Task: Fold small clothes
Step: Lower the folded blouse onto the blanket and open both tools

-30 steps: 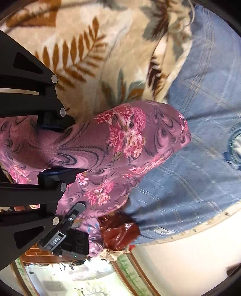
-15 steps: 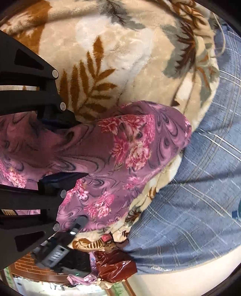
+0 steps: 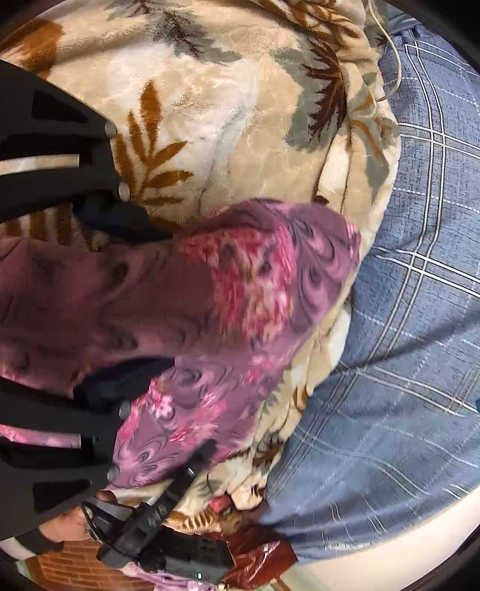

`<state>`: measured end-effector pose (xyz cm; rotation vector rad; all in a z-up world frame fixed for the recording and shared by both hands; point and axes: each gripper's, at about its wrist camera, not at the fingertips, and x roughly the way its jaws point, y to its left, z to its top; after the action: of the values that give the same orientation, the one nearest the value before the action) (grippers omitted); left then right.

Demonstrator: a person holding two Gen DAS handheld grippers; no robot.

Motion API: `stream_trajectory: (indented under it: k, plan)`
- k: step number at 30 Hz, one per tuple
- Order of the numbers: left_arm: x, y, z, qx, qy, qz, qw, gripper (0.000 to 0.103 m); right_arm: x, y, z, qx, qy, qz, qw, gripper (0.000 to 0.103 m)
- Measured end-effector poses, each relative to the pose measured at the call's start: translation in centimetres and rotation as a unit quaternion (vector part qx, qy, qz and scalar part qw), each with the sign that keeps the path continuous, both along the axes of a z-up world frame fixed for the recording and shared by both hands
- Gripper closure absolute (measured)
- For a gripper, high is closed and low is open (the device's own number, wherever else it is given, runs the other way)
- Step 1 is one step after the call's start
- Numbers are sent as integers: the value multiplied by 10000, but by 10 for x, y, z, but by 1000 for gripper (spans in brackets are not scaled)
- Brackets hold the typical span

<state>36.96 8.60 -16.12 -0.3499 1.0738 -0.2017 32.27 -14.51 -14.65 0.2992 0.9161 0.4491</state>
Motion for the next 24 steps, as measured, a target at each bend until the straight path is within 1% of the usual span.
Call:
stream_trajectory:
  k: [1, 2, 3, 4, 6, 8, 10, 11, 12, 14, 15, 16, 17, 18, 19, 20, 21, 22, 23, 24]
  plan:
    - [-2, 0, 3, 1, 4, 2, 10000, 43, 2, -1, -4, -53, 134, -8, 9999, 85]
    - [-6, 0, 8, 11, -23, -13, 10000, 43, 0, -5, -4, -9, 166, -77, 9998, 81]
    - [-11, -1, 13, 61, -67, -19, 10000, 45, -5, -10, 1, 53, 132, -191, 9997, 74]
    - [-17, -1, 20, 149, -123, -25, 9998, 46, -14, -17, 12, 91, 66, -293, 9995, 74]
    - [-40, -1, 39, 311, -394, -68, 9987, 46, -33, -23, 27, 213, -84, -226, 9995, 74]
    - [-64, -1, 53, 551, -629, -62, 9965, 46, -62, -26, 45, 447, -385, 56, 9982, 74]
    - [-86, -6, 59, 778, -814, -80, 9936, 45, -91, -21, 54, 447, -551, 373, 9968, 74]
    - [-93, -9, 55, 925, -822, -89, 9923, 46, -100, -19, 53, 425, -572, 464, 9964, 74]
    - [-98, -11, 47, 1163, -843, -82, 9896, 46, -108, -17, 50, 408, -580, 552, 9960, 74]
    - [-98, -20, 26, 1484, -581, -54, 9872, 44, -118, -2, 33, 97, -438, 647, 9969, 74]
    - [-96, -24, 14, 1557, -426, -31, 9869, 43, -119, 3, 22, -127, -284, 628, 9975, 76]
    - [-95, -25, 8, 1527, -374, -1, 9876, 42, -120, 6, 4, -317, 13, 611, 9976, 78]
    - [-96, -25, 8, 1479, -395, 79, 9882, 42, -120, 5, -5, -261, 177, 562, 9979, 79]
    - [-98, -25, 12, 1413, -383, 155, 9891, 42, -123, 1, -5, -126, 128, 448, 9988, 79]
    - [-100, -24, 16, 1333, -353, 219, 9902, 43, -124, -2, 1, -124, 191, 351, 9991, 78]
    - [-104, -23, 20, 1241, -320, 265, 9914, 44, -126, -2, 8, -171, 209, 289, 9992, 72]
    - [-109, -22, 24, 1185, -317, 273, 9921, 46, -129, -3, 15, -209, 166, 220, 9994, 72]
    - [-115, -23, 28, 1187, -338, 268, 9920, 45, -137, -4, 25, -268, 81, 184, 9994, 71]
    - [-124, -23, 34, 1244, -387, 274, 9911, 44, -144, -5, 32, -363, 10, 181, 9992, 62]
    - [-135, -25, 39, 1334, -457, 286, 9896, 42, -150, -5, 38, -540, -60, 149, 9984, 41]
